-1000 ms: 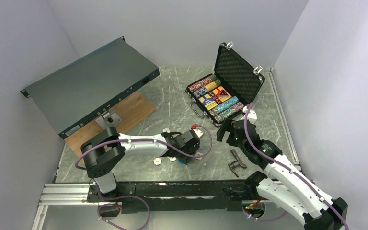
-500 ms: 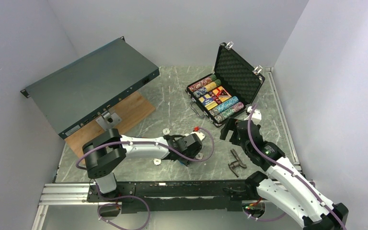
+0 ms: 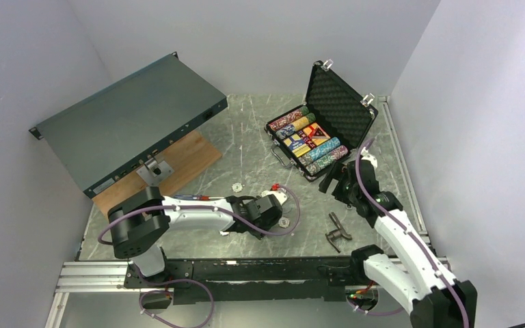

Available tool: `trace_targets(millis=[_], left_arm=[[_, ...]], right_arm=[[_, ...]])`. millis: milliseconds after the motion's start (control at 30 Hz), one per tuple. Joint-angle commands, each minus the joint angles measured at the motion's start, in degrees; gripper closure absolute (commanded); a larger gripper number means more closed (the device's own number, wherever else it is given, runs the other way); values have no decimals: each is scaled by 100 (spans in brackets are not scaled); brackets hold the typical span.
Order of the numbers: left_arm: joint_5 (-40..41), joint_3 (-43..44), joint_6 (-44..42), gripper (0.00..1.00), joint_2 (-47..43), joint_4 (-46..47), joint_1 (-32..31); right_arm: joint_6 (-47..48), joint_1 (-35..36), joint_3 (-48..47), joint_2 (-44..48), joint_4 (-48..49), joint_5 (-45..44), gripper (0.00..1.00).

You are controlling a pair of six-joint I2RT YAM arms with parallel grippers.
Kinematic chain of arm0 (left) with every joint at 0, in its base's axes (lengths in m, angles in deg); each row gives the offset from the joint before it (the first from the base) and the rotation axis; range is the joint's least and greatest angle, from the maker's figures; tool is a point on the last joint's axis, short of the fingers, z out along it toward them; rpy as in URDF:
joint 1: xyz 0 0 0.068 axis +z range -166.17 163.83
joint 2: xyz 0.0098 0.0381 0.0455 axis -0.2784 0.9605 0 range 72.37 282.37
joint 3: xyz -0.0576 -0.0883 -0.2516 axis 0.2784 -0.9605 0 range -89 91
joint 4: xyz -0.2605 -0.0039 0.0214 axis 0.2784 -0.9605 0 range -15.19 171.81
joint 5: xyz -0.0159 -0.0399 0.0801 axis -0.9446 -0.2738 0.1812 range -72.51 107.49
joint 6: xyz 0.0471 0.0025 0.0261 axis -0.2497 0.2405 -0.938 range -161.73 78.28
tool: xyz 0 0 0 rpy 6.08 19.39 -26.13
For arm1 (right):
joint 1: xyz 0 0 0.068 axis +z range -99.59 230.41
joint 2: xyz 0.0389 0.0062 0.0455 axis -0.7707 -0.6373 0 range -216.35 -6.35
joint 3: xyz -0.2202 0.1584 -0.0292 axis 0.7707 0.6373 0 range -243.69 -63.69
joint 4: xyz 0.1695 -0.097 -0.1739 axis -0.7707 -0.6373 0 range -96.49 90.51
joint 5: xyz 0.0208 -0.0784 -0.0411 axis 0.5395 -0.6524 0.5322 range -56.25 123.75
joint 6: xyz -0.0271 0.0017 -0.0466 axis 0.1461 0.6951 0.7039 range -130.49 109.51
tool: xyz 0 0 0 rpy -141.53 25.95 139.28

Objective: Pack up texas hold em set

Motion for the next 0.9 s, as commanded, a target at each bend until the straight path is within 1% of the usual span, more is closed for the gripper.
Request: trace_targets(millis=[0, 100, 200, 233, 367, 500, 600, 667, 767, 867], left_arm=[[308, -31, -223, 59, -520, -113, -34], [423, -50, -334, 59, -867, -89, -33], [419, -51, -549, 59, -1251, -4, -33], [400, -51, -651, 58, -1377, 54, -35], [434, -18, -1057, 58, -1736, 235, -34], [547, 113, -1342, 59, -1848, 249, -30], [582, 219, -1445, 59, -1851, 206, -24], [561, 222, -1484, 59, -1854, 206, -24], [499, 186, -1497, 60, -1862, 268, -24], [442, 160, -1483, 60, -1879, 332, -24]], right_arm=[[358, -277, -2, -468, 542, 1544, 1], [489, -266, -55, -755, 731, 2047, 1], [475, -210, 28, -1042, 1240, 2824, 1], [443, -135, 31, -1162, 1404, 3029, 2], [274, 446, -180, -1601, 1860, 3339, 3], [-36, 886, -444, -2102, 2476, 4000, 6], [-240, 1097, -557, -2351, 2634, 4083, 9], [-399, 1176, -503, -2469, 2885, 4247, 11], [-627, 1267, -343, -2577, 3503, 4682, 18], [-742, 1431, -258, -2734, 4024, 5058, 20]])
